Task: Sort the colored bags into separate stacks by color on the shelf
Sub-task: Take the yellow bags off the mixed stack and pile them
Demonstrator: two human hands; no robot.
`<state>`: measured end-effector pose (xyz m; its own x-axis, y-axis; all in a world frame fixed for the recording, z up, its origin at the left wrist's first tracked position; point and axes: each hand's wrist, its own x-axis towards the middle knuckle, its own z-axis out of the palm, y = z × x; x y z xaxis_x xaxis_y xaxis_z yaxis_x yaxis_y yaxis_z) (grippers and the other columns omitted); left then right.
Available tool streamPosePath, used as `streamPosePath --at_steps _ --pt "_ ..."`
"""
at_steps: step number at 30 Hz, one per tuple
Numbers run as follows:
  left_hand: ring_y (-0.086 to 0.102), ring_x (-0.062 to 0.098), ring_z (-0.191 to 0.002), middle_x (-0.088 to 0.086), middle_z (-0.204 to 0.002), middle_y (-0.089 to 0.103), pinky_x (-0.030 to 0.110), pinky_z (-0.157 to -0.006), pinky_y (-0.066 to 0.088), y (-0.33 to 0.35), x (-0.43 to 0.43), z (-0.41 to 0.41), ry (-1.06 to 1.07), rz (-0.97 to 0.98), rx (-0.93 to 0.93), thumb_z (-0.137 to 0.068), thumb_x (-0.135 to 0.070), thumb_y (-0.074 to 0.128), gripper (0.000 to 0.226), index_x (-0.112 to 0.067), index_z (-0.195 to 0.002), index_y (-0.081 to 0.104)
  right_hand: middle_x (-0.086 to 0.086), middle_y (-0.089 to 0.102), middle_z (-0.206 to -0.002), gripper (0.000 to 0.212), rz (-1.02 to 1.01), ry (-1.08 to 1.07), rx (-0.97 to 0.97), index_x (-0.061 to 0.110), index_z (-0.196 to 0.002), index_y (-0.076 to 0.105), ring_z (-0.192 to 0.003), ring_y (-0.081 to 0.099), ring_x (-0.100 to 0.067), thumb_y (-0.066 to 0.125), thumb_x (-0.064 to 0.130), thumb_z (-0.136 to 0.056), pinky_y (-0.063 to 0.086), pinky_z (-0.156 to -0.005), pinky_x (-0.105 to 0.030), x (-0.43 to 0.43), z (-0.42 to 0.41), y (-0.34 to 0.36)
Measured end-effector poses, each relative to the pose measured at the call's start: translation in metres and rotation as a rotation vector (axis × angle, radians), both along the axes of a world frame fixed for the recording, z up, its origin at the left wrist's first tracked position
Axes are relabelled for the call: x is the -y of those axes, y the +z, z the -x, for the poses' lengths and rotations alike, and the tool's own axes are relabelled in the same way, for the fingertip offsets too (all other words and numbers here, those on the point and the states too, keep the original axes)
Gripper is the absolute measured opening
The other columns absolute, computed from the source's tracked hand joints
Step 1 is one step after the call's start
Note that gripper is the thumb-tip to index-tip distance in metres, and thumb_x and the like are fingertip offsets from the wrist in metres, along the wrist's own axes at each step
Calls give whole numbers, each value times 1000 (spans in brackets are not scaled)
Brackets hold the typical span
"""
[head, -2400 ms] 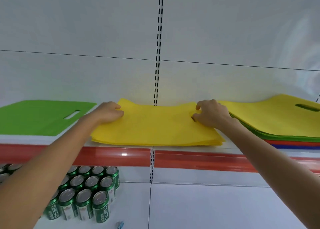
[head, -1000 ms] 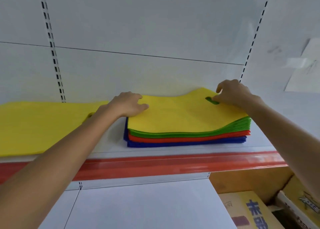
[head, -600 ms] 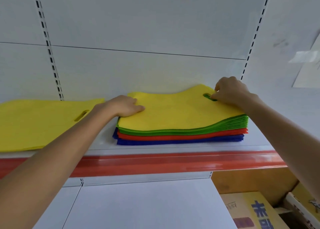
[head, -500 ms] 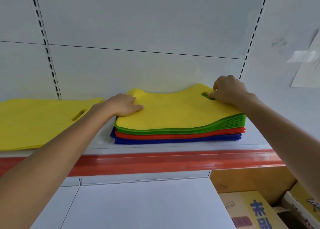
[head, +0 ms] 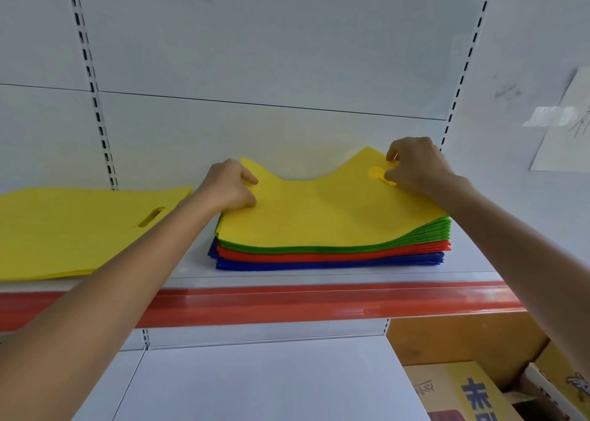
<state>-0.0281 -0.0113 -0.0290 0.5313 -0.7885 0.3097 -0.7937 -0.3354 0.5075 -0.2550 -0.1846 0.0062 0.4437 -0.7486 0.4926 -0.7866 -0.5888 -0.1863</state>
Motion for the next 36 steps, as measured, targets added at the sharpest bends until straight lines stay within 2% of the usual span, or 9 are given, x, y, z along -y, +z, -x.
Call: streamPosePath --at_steps 2,4,9,15,17,20,25,29,36 --pt "44 24 -126 10 -137 47 24 -88 37 2 0 -3 -12 3 -42 -79 -8 71 44 -14 -122 61 -15 58 -114 37 -53 22 50 10 -112 63 -98 56 -33 69 11 -76 49 -75 -36 1 1 3" --pt "45 23 -125 10 -135 50 25 -91 37 2 -2 -5 -42 23 -53 -81 -11 69 43 -12 -123 60 -14 59 -113 37 -71 19 48 13 -111 63 -97 57 -31 70 14 -75 51 -76 -36 0 -1 5" --pt "44 21 -127 7 -137 50 26 -98 35 4 -7 -14 -102 113 -72 -88 -22 61 43 -10 -128 55 -9 62 -111 37 -45 -55 6 18 -111 64 -97 58 -29 72 17 -75 41 -67 -29 -10 -6 6" --pt "42 20 -128 6 -141 45 20 -90 31 18 -10 -24 -150 190 -51 -89 -26 58 48 -11 -134 49 -11 62 -114 33 77 -173 -5 17 -115 63 -103 57 -34 65 16 -82 40 -76 -32 -27 -8 18" --pt "41 20 -129 5 -141 45 18 -86 29 25 -13 -29 -174 209 -43 -89 -27 58 49 -11 -135 48 -10 62 -114 32 93 -198 10 18 -114 63 -104 57 -34 64 18 -82 38 -76 -32 -36 -10 26" --pt "42 19 -129 4 -141 46 20 -89 31 39 -23 -36 -185 238 -43 -89 -28 58 49 -10 -134 49 -10 62 -113 32 96 -201 31 18 -112 63 -101 58 -33 65 19 -80 38 -74 -30 -50 -18 37" --pt "42 21 -128 4 -140 46 22 -89 32 58 -71 -86 -96 263 -28 -89 -29 57 47 -11 -132 51 -9 62 -113 34 86 -145 43 20 -112 64 -102 57 -33 67 25 -79 38 -74 -31 -84 -65 50" --pt "43 22 -127 5 -139 47 28 -97 35 66 -124 -143 14 248 -16 -90 -27 57 43 -11 -129 54 -8 62 -114 35 74 -75 36 20 -114 63 -104 57 -32 66 29 -80 38 -75 -31 -119 -122 49" --pt "45 23 -125 6 -135 51 28 -95 35 48 -205 -226 164 185 -67 -89 -25 58 36 -12 -123 60 -8 61 -114 35 59 62 -17 18 -115 62 -103 57 -31 62 34 -84 37 -74 -30 -190 -216 28"
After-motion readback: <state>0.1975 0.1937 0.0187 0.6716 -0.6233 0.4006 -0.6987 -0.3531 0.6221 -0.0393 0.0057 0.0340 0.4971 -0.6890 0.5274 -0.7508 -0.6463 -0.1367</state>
